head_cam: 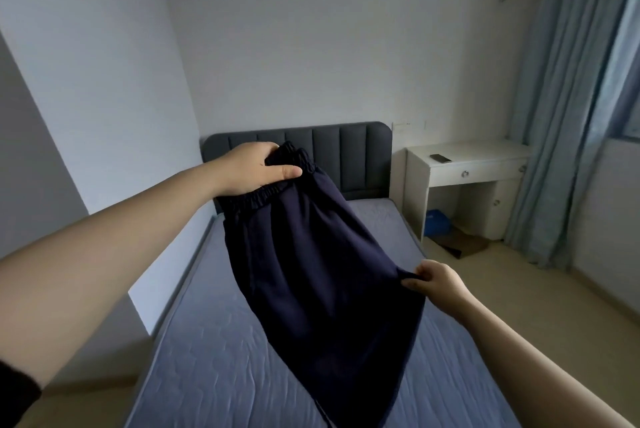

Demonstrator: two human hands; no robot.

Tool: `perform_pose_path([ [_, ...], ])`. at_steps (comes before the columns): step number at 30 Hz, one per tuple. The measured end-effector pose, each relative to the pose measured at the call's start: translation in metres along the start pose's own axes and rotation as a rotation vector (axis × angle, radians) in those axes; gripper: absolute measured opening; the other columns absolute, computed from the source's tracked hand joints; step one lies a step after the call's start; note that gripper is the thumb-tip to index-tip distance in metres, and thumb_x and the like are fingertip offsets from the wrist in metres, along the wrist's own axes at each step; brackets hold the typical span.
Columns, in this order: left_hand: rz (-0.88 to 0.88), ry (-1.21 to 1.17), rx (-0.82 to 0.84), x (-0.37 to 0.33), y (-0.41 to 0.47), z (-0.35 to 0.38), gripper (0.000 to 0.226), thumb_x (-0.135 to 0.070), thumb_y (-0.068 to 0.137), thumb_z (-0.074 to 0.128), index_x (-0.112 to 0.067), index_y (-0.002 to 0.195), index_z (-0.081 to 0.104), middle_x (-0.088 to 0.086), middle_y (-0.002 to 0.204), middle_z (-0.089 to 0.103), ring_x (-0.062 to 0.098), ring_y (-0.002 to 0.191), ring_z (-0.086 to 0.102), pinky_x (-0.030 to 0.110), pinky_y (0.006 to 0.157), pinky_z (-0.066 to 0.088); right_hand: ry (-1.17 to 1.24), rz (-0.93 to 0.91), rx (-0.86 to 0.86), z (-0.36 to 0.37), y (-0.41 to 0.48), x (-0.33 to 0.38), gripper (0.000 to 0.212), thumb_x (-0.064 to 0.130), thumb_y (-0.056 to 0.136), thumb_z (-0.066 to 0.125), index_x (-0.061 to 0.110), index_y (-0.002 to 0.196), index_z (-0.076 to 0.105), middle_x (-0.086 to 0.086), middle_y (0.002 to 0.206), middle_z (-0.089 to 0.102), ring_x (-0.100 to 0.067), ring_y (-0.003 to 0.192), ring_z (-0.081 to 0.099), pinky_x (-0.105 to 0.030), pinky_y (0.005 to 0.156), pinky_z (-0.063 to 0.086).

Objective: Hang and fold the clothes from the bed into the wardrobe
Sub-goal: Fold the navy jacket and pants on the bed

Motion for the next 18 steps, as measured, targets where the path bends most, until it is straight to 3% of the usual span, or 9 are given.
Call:
perform_pose_path([
  [4,0.063,0.038,0.047,-0.053,0.02,0.029,0.053,-0.066,0.079,0.055,-0.016,0.098,0.062,0.001,0.097,0.067,0.016,0.091,0.061,0.033,0.083,0.047,0.141,0.1,-0.137,-0.036,-0.022,-0.044,0.023,0.012,0.077,0.078,-0.002,0.08,0.061,-0.009,0.071,0.061,-0.018,0.065,0.053,-0.028,0.057,0.039],
  [9,0.149,0.019,0.081,-0.127,0.043,0.071,0.046,-0.062,0.082,0.056,-0.017,0.091,0.059,-0.003,0.087,0.063,0.013,0.083,0.058,0.022,0.066,0.042,0.284,0.201,-0.317,-0.097,-0.057,-0.102,0.009,0.011,0.078,0.077,0.009,0.084,0.071,-0.008,0.078,0.072,-0.019,0.072,0.063,-0.032,0.068,0.048],
  [13,0.201,-0.101,0.107,-0.18,0.048,0.104,0.046,-0.062,0.082,0.057,-0.018,0.096,0.062,-0.006,0.088,0.064,0.008,0.083,0.059,0.02,0.066,0.042,0.45,0.275,-0.528,-0.151,-0.098,-0.147,0.005,0.021,0.08,0.076,0.017,0.079,0.073,0.002,0.07,0.07,-0.011,0.067,0.059,-0.026,0.06,0.044],
  [18,0.199,-0.219,0.143,-0.206,0.042,0.142,0.051,-0.06,0.082,0.059,-0.014,0.102,0.064,0.0,0.099,0.067,0.013,0.091,0.061,0.027,0.079,0.047,0.439,0.3,-0.692,-0.192,-0.131,-0.174,0.007,0.028,0.083,0.074,0.026,0.076,0.071,0.003,0.079,0.072,-0.013,0.076,0.061,-0.035,0.076,0.048],
])
Point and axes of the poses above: each hand's wrist, its own y-axis towards the middle knuckle, its own z-axis out of the palm, x = y × z, the point moved 8 cm from there along y, towards the middle knuckle
